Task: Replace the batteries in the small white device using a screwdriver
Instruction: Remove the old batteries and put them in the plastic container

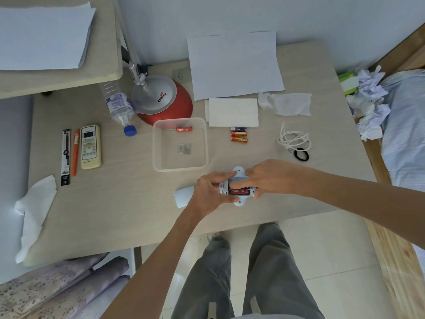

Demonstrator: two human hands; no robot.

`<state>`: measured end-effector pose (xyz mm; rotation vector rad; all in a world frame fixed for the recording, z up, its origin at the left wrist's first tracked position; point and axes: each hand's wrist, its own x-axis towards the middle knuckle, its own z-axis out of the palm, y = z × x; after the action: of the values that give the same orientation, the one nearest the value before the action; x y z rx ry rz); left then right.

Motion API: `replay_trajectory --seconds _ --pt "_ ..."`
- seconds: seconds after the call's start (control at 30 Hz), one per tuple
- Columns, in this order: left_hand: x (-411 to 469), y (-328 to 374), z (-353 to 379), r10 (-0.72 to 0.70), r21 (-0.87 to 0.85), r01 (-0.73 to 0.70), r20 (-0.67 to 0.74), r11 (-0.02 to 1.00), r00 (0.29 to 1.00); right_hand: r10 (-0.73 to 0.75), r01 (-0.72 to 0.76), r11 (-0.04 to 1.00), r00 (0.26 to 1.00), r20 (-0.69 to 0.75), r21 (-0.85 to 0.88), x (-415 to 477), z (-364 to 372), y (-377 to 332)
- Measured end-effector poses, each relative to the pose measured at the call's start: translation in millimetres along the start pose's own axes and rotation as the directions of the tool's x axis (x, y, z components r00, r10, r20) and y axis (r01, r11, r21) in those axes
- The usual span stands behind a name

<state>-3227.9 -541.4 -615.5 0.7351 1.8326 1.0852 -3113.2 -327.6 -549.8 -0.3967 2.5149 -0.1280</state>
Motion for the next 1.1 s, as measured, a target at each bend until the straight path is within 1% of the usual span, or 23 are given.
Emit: replay_trajectory --seconds 0.1,0.17,0.23,0.3,0.37,0.47,0.57,0.67,0.73,0.83,0.9,1.0,1.1 --pt "0 1 -1 0.006 0.006 -0.006 0.004 1.0 1.0 -0.017 0.017 1.0 0.998 -0.053 0.002 -3 10 3" --pt "0 1 -1 0.006 -0.003 -0.006 0.009 1.0 1.0 0.011 -0.011 1.0 0.997 -0.08 0.002 -6 16 2" --pt "0 0 -1 -0.003 -0.035 0.003 0.013 0.999 1.0 0.107 -0.097 0.991 0.989 -0.101 0.096 -12 26 4" --pt "-1 0 -1 -0.014 -0.048 0.015 0.011 0.999 1.0 0.192 -0.15 0.956 0.969 -0.154 0.252 -19 34 2" --pt "-1 0 0 -0.009 -0.055 0.01 0.011 0.998 1.0 0.239 -0.134 0.909 0.944 -0.229 0.395 -23 44 -4" --pt "-1 0 -1 -0.009 -0.073 0.009 0.005 0.997 1.0 0.345 -0.154 0.801 0.909 -0.235 0.578 -23 57 -14" --pt "-2 0 -1 -0.012 -0.061 0.012 -0.003 0.998 1.0 0.462 -0.164 0.681 0.852 -0.245 0.714 -19 65 -23" --pt "-4 -1 -1 0.011 -0.034 -0.012 -0.037 0.999 0.999 0.553 -0.111 0.578 0.782 -0.288 0.808 -15 71 -32" --pt "-7 0 -5 0.042 0.025 -0.04 -0.071 0.999 0.997 0.58 -0.082 0.542 0.756 -0.302 0.836 -12 73 -38" --pt "-8 5 -8 0.13 0.223 -0.11 -0.076 0.969 0.989 0.611 -0.049 0.488 0.732 -0.301 0.872 -12 76 -39" --pt "-8 12 -9 0.171 0.326 -0.142 -0.061 0.935 0.983 0.615 -0.041 0.476 0.73 -0.299 0.879 -12 76 -38" --pt "-5 21 -10 0.171 0.388 -0.15 -0.022 0.91 0.985 0.614 -0.051 0.484 0.731 -0.297 0.874 -12 75 -36" --pt "-3 24 -8 0.169 0.446 -0.157 0.015 0.881 0.986 0.624 -0.06 0.464 0.731 -0.277 0.884 -12 73 -38"
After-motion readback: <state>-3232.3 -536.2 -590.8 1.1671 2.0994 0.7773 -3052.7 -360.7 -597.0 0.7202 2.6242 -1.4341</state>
